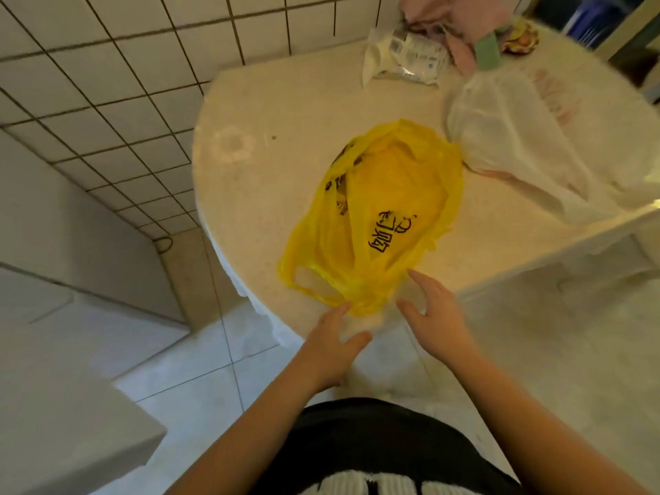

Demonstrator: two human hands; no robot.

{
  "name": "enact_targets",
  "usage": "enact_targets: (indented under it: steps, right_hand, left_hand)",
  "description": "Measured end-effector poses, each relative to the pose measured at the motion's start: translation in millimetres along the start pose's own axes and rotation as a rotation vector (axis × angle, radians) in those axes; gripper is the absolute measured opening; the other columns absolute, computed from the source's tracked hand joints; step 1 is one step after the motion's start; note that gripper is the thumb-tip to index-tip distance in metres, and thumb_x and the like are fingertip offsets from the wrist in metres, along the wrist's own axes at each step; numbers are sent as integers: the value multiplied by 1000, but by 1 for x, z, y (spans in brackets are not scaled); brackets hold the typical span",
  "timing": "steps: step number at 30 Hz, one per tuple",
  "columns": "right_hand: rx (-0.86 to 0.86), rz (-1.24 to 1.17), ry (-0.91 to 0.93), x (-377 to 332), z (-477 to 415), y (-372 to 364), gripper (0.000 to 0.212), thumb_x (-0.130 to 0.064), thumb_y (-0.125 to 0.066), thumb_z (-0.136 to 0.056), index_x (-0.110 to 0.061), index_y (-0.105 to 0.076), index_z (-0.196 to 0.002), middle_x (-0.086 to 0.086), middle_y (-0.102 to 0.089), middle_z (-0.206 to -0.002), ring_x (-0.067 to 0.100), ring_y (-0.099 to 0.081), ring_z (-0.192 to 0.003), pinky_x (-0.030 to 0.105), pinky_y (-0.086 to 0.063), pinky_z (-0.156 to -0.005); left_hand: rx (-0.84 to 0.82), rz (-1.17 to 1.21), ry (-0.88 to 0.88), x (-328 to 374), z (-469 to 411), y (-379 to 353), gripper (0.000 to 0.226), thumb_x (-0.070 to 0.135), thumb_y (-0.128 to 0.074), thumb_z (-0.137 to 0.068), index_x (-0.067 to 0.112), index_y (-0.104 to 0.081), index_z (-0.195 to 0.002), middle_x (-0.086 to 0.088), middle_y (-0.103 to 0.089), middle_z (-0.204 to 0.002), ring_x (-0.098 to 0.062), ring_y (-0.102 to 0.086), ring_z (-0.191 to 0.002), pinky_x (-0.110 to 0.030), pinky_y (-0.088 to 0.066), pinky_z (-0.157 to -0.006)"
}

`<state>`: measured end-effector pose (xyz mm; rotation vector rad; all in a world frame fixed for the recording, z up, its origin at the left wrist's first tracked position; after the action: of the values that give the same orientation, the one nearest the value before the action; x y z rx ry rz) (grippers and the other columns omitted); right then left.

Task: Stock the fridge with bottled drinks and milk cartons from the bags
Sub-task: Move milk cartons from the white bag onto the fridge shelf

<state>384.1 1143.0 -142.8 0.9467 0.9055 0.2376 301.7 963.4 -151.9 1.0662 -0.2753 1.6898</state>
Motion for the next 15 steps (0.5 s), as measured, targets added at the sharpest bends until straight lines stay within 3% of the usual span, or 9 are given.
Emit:
enact_targets:
  steps: [1,5,9,12,15]
  right_hand:
    - [-10,-89,-37,4,-10,3,58,-34,-59,-94,-21,-39,-147,2,-42,-150,21,-37,-139,41,-30,-114]
    - [-21,-311,-185,26,-52,19,58,-31,-57,-96,-21,-35,-149,5,-46,-146,22,-43,-133,42,-36,-109]
    - [-33,-425,-258,53,-98,38,59,-34,-56,-97,-25,-32,-150,7,-48,-144,24,-48,-128,43,-41,-104]
    - [-59,-456,-276,71,-131,54,62,-33,-54,-98,-25,-25,-153,5,-42,-148,23,-47,-128,36,-41,-93]
    - [-84,-457,-271,92,-166,65,66,-30,-56,-97,-26,-22,-154,5,-33,-154,26,-40,-135,46,-43,-102]
  left_hand:
    - [11,140,65,3,-5,1,64,42,-57,-97,30,-26,-152,5,-34,-153,-17,-43,-127,-19,-49,-82]
    - [68,662,392,9,-26,-6,53,42,-60,-95,27,-42,-142,1,-57,-131,-19,-59,-112,-47,-52,-94]
    - [40,1079,622,29,-50,-27,36,42,-62,-93,18,-51,-118,-10,-58,-124,-31,-63,-108,-50,-56,-80]
    - [132,1214,716,38,-72,-46,48,41,-66,-90,14,-43,-124,-15,-51,-124,-37,-61,-109,-50,-52,-74]
    - [291,1344,705,45,-96,-61,51,36,-66,-91,14,-41,-130,-17,-50,-111,-40,-61,-110,-51,-52,-82]
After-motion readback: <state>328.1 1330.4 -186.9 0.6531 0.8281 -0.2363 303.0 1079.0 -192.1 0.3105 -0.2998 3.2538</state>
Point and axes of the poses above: each hand's wrist, its own z-axis away from the middle knuckle, its own y-axis out of the back of the hand, x = y × z, the point moved 5 cm from there along -z, towards the middle knuckle
